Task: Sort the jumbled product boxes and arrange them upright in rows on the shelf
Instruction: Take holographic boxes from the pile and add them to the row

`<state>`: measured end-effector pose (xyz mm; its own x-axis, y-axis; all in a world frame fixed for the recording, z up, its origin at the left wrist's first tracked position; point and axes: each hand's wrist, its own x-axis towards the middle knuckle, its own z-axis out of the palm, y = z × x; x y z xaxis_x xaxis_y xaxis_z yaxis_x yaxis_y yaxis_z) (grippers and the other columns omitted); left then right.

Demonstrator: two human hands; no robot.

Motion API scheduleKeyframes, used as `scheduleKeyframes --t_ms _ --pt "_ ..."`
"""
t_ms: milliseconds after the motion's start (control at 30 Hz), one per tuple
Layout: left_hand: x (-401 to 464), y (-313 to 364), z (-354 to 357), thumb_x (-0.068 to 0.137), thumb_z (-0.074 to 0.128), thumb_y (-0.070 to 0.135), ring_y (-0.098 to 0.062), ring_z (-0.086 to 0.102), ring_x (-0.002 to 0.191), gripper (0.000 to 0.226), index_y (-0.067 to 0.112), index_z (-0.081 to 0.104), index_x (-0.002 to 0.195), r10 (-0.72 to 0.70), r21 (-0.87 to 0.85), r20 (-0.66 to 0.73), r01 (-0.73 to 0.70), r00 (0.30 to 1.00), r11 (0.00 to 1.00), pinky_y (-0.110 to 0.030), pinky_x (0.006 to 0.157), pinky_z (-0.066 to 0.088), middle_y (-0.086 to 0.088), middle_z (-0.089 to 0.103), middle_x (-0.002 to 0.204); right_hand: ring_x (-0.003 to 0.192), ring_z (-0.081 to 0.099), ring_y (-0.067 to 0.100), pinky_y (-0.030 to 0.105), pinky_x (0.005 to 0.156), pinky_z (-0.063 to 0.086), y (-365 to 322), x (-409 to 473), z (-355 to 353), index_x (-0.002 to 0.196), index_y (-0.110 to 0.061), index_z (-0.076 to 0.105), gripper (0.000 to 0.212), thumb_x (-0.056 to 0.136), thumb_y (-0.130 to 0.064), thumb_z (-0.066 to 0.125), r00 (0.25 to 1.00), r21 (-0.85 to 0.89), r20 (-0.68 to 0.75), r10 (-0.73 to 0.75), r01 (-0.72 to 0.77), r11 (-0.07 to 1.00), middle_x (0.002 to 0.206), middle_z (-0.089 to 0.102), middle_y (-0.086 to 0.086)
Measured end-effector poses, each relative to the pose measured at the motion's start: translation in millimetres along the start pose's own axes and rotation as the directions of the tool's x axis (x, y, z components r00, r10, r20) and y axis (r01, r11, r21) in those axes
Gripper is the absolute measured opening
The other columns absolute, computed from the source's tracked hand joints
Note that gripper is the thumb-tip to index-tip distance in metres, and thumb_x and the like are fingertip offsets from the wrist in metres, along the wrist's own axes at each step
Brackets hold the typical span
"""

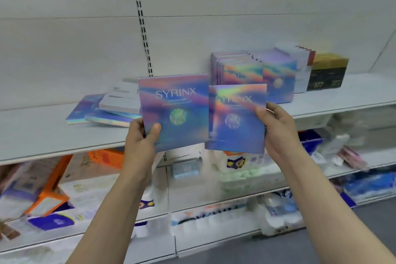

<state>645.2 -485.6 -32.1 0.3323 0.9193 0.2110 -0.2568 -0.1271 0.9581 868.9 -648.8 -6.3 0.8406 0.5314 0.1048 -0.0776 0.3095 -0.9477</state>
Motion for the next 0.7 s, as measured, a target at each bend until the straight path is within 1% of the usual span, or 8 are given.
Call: scheduleKeyframes --t_ms 67,200,300,400,467,533,633,700 --pt "12 -8 18 0.095 0.057 0.01 -0.012 0.064 0.09 0.011 0.018 0.056 0.103 0.0 -0.006 0.012 0.0 1.0 1.0 -0.028 0.079 0.05 0.002 0.068 0.099 0.102 0.064 0.024 0.056 0.105 0.045 0 26 -15 0.126 0.002 0.058 0.034 0.095 -0.01 0.063 1.0 0.009 -0.03 -0.004 0.004 1.0 0.113 0.069 0.013" --pt "38 -21 59 0.093 0.06 0.02 -0.02 0.066 0.105 0.022 0.013 0.057 0.114 0.002 -0.014 0.031 -0.002 1.0 1.0 -0.035 0.089 0.051 0.0 0.069 0.11 0.109 0.063 0.029 0.058 0.107 0.042 -2 87 -39 0.116 -0.009 0.061 0.024 0.093 -0.013 0.066 1.0 -0.028 -0.02 -0.013 0.012 1.0 0.112 0.067 0.013" --pt "57 -25 93 0.092 0.061 0.021 -0.015 0.067 0.103 0.025 0.013 0.057 0.116 0.011 -0.031 0.022 -0.01 1.0 0.999 -0.027 0.082 0.054 0.003 0.071 0.111 0.101 0.059 0.023 0.055 0.112 0.037 -3 131 -44 0.107 -0.015 0.061 0.016 0.093 -0.01 0.065 0.998 -0.053 0.039 -0.043 0.045 0.998 0.099 0.065 0.006" --pt "75 -24 127 0.094 0.06 0.016 -0.012 0.068 0.097 0.025 0.009 0.056 0.117 0.01 -0.057 0.024 -0.009 1.0 0.998 -0.017 0.072 0.053 0.001 0.071 0.109 0.101 0.058 0.025 0.055 0.11 0.039 1 170 -40 0.114 -0.009 0.059 0.021 0.094 -0.005 0.063 0.994 -0.09 0.084 -0.064 0.071 0.993 0.099 0.065 0.008" --pt "86 -22 146 0.094 0.06 0.015 -0.012 0.068 0.096 0.024 0.008 0.056 0.117 0.013 -0.046 0.026 -0.012 1.0 0.999 -0.018 0.072 0.053 0.0 0.07 0.11 0.102 0.062 0.031 0.055 0.107 0.043 5 189 -39 0.119 -0.005 0.059 0.026 0.093 -0.006 0.064 0.993 -0.162 0.087 -0.074 0.087 0.983 0.105 0.067 0.013" --pt "93 -21 164 0.094 0.06 0.014 -0.013 0.068 0.096 0.02 0.009 0.056 0.114 0.011 -0.031 0.029 -0.01 1.0 0.999 -0.02 0.073 0.053 0.0 0.07 0.109 0.108 0.063 0.032 0.051 0.102 0.048 12 204 -42 0.119 -0.005 0.063 0.028 0.092 -0.012 0.068 0.988 -0.304 0.094 -0.121 0.144 0.942 0.112 0.069 0.013" --pt "96 -25 189 0.094 0.06 0.011 -0.017 0.067 0.097 0.015 0.011 0.056 0.108 -0.005 -0.02 0.033 0.006 0.999 1.0 -0.026 0.077 0.054 -0.003 0.07 0.108 0.095 0.064 0.018 0.041 0.095 0.052 17 219 -49 0.111 -0.011 0.069 0.029 0.085 -0.022 0.076 0.977 -0.504 0.089 -0.195 0.213 0.837 0.102 0.071 0.002" --pt "94 -28 204 0.094 0.06 0.009 -0.021 0.065 0.099 0.017 0.01 0.056 0.11 -0.021 0.003 0.041 0.021 0.999 1.0 -0.032 0.083 0.053 -0.008 0.068 0.11 0.086 0.062 0.011 0.037 0.091 0.053 14 226 -56 0.106 -0.016 0.066 0.031 0.08 -0.026 0.081 0.97 -0.512 0.027 -0.242 0.221 0.83 0.094 0.068 -0.002"
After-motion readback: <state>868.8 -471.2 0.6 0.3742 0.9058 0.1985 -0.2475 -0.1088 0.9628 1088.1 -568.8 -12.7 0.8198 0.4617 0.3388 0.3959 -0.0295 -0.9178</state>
